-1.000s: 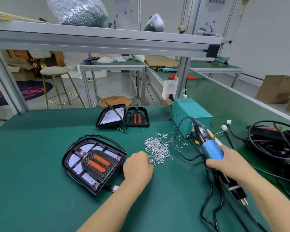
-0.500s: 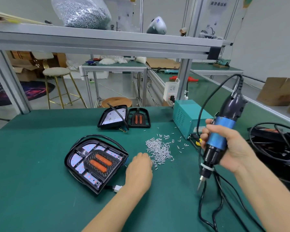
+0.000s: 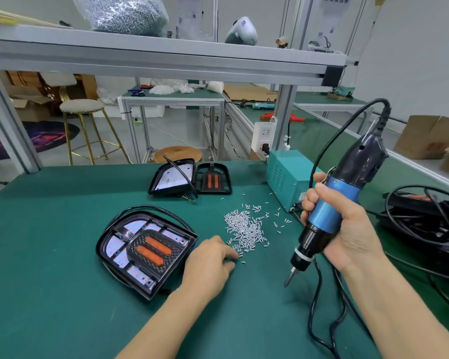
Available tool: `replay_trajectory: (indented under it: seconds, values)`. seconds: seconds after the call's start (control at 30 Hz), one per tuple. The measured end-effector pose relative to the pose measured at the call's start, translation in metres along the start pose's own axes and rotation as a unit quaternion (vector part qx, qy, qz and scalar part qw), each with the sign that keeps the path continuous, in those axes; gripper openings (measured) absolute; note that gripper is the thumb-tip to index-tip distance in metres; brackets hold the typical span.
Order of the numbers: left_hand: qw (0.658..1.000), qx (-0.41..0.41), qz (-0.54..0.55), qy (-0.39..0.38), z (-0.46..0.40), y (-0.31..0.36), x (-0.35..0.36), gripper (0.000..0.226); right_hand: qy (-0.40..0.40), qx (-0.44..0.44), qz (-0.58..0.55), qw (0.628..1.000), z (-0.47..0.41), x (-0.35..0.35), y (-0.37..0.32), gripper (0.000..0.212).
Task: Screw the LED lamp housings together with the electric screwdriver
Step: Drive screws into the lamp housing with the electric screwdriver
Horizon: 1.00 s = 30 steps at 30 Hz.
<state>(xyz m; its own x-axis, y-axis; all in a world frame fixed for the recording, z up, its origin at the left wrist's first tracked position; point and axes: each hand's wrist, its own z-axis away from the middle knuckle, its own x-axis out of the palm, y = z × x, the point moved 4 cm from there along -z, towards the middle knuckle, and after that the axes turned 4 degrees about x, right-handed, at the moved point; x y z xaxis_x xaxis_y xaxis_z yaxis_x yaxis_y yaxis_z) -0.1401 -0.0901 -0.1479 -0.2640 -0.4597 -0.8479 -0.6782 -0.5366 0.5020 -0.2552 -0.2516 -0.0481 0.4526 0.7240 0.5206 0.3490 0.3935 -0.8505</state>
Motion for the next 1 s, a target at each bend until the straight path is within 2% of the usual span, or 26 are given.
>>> replay_trajectory:
  seconds: [0.2,0.27,0.33,0.4,0.5,0.57,0.7,0.9,1.0]
  values:
    - [0.999,0.034,-0.026,0.011,0.0,0.006,0.001,0.012,0.007,-0.022,-0.027,0.999,0.005,0.005,0.0,0.025]
    - [0.996,0.019,0.076,0.043,0.006,0.007,-0.004,0.013,0.014,-0.036,-0.061,0.997,0.006,0.007,-0.001,0.025]
    - [0.965,-0.03,0.252,0.059,0.012,0.005,-0.011,0.019,0.024,-0.049,-0.102,0.993,0.007,0.01,-0.003,0.026]
    - [0.907,-0.071,0.41,0.065,0.019,0.004,-0.019,0.021,0.029,-0.059,-0.151,0.986,0.007,0.016,-0.005,0.026]
    - [0.833,-0.104,0.537,0.078,0.026,0.004,-0.034,0.019,0.022,-0.072,-0.215,0.974,0.006,0.03,-0.007,0.023]
    - [0.806,-0.102,0.577,0.081,0.029,0.005,-0.046,0.013,0.01,-0.084,-0.245,0.966,0.005,0.043,-0.009,0.02]
    - [0.774,-0.091,0.618,0.108,0.036,0.002,-0.069,0.021,-0.022,-0.105,-0.279,0.954,0.003,0.071,-0.01,0.018]
    - [0.717,-0.12,0.675,0.127,0.048,-0.006,-0.078,0.012,-0.051,-0.102,-0.279,0.954,0.002,0.1,0.0,0.017]
    - [0.703,-0.119,0.69,0.125,0.053,-0.008,-0.081,0.013,-0.055,-0.101,-0.272,0.955,0.003,0.108,0.004,0.017]
